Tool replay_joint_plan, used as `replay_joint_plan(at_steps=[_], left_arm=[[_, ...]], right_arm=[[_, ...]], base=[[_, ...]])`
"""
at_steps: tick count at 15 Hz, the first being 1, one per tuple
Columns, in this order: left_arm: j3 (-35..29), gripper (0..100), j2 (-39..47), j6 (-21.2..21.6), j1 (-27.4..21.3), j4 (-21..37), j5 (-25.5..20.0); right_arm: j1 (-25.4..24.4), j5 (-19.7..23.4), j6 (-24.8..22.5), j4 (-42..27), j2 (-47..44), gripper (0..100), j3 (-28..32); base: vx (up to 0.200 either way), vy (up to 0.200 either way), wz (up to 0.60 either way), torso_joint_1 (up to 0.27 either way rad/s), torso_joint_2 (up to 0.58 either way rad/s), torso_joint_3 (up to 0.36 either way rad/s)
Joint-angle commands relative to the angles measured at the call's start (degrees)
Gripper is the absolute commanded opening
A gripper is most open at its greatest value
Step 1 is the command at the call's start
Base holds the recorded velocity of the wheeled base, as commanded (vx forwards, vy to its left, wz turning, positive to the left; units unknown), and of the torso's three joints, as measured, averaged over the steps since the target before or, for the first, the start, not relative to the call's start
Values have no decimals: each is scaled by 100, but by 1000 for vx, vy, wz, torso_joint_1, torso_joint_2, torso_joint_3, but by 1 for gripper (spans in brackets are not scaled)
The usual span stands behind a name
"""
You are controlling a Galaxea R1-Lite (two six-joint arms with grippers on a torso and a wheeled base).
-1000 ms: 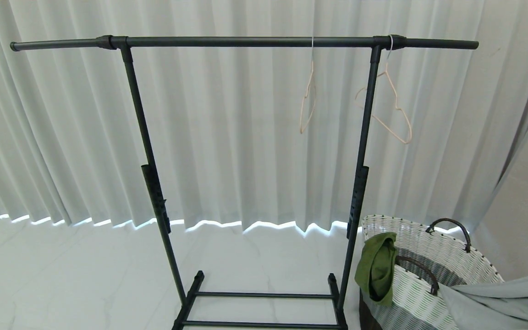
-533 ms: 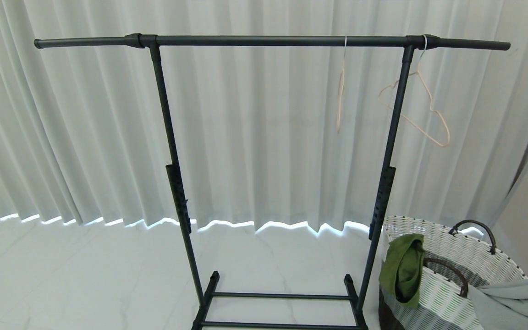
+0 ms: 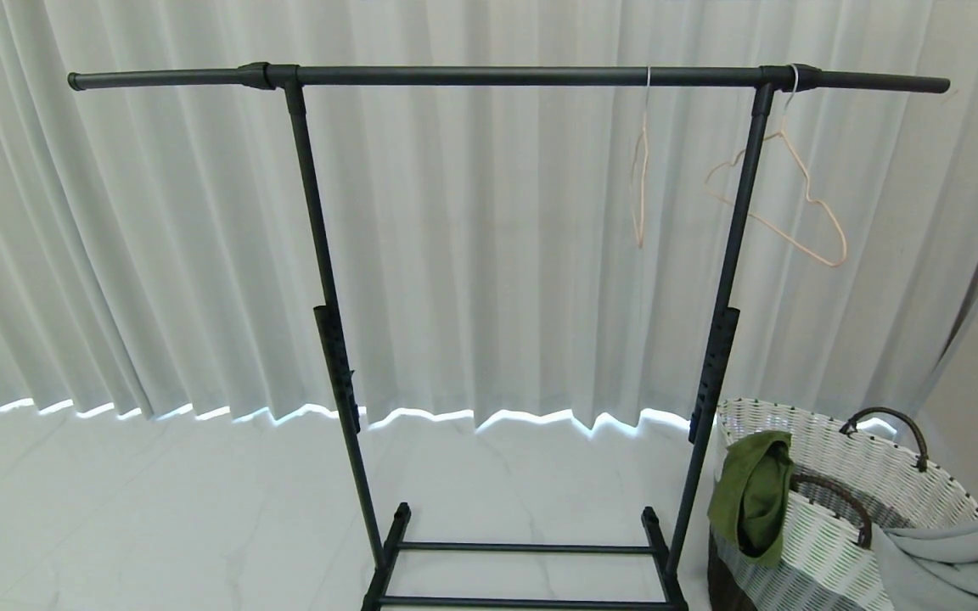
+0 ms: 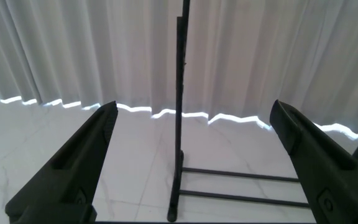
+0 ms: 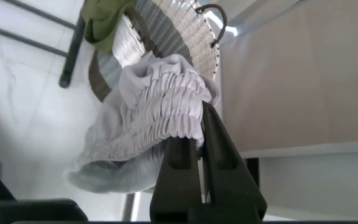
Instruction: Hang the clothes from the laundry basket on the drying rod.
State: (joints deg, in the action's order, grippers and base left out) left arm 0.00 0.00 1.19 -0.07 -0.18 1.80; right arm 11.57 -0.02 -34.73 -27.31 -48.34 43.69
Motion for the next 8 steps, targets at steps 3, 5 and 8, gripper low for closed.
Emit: replay_joint_plan(at_steps=[3, 5, 8], left_arm=[[-404, 100, 88, 48, -28, -87, -409], [-1644, 100, 1310, 21, -125, -96, -1191], [-2962, 100, 3621, -93, -573, -114, -1437]], right_arm=[[12, 143, 318, 85, -211, 0, 78], [3, 161, 608, 94, -220, 0, 87], [3, 512, 1012, 129, -414, 0, 280]], base=[[0, 0, 0, 0, 0, 0], [0, 0, 0, 0, 0, 0], [0, 0, 0, 0, 0, 0]])
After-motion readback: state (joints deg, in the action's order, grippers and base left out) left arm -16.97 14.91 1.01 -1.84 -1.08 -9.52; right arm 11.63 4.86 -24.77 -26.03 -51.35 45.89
